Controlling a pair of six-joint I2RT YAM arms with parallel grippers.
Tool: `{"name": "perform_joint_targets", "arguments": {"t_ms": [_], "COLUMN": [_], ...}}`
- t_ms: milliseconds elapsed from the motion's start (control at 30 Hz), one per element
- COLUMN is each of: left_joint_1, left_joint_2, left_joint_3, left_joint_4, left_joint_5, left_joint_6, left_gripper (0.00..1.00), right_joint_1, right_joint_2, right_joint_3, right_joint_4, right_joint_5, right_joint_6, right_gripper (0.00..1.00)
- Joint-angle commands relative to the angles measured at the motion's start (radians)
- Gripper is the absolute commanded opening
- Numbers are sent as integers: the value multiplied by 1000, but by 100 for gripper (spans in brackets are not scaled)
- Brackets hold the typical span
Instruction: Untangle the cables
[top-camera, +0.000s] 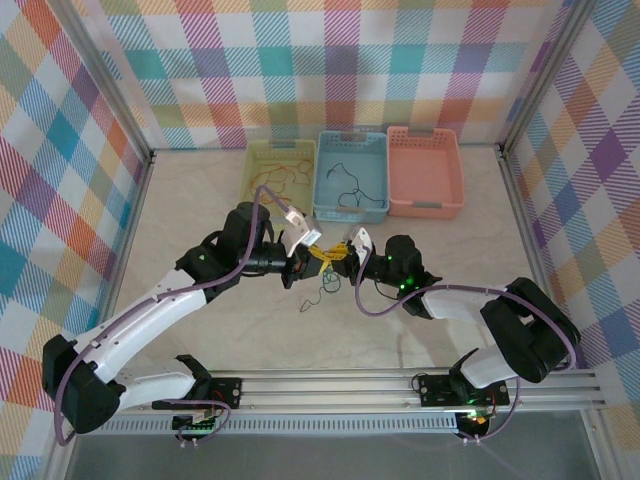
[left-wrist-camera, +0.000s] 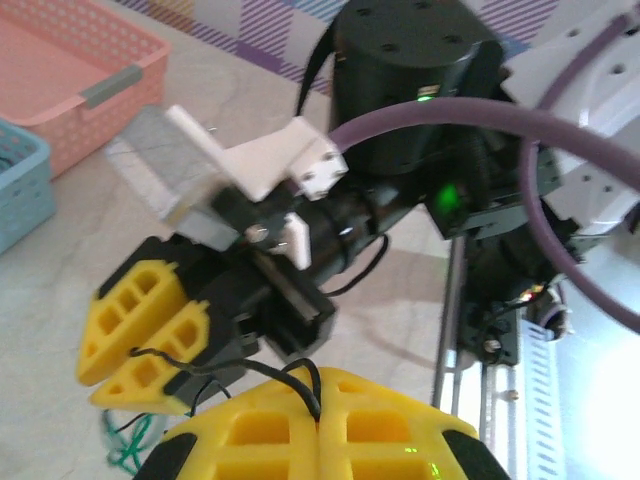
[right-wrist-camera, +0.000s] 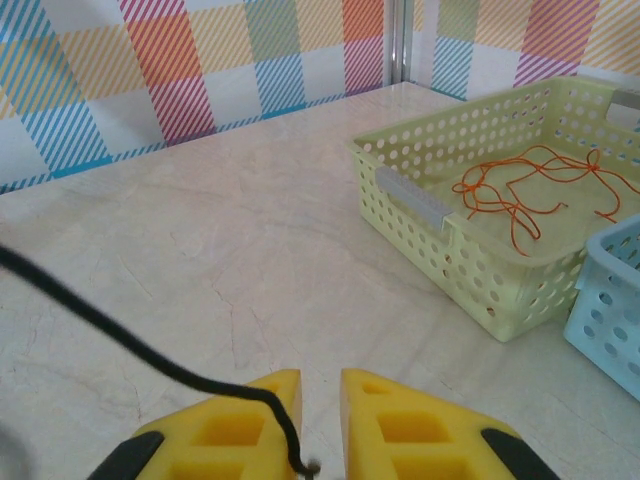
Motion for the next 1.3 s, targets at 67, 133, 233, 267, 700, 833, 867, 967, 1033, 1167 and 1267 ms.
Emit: {"name": "perform_joint_targets", "arguments": {"t_ms": [67,133,233,267,700,833,867,967,1033,1167,1267], "left_joint_1": [-35,-46,-59,-62,-101,-105,-109,-116,-121,-124,-126], "left_joint_2": [-22,-17,-14,-14,-29,-36,-43,-63,-75,-85,-88], "left_joint_3": [47,60,74,77,106,137,146,161,172,208,241], "left_joint_4": [16,0,-22,-25,-34,-55,-55,-53,-57,-87,-104], "left_joint_5": [88,98,101,104,131,124,128,139,144,132,134], "left_joint_6": [-36,-40,-49,-50,-86,-118,-122,-137,-145,-149,-158], "left_gripper": [0,0,0,0,0,0,0,0,0,0,0], "right_joint_1": [5,5,4,5,5,5,5,5,5,5,5], "right_joint_2": [-8,-7,-7,-6,1,7,10,10,12,16,16], "right_joint_3": [4,4,4,5,15,19,24,28,28,34,34], "right_joint_4": [12,11,9,9,-14,-23,-30,-37,-37,-46,-48], "right_joint_5": [-18,-19,-21,-23,-3,16,21,23,25,28,33], "right_joint_6": [6,5,5,5,5,5,5,5,6,6,6], "right_gripper": [20,20,22,22,24,24,24,24,24,25,25]}}
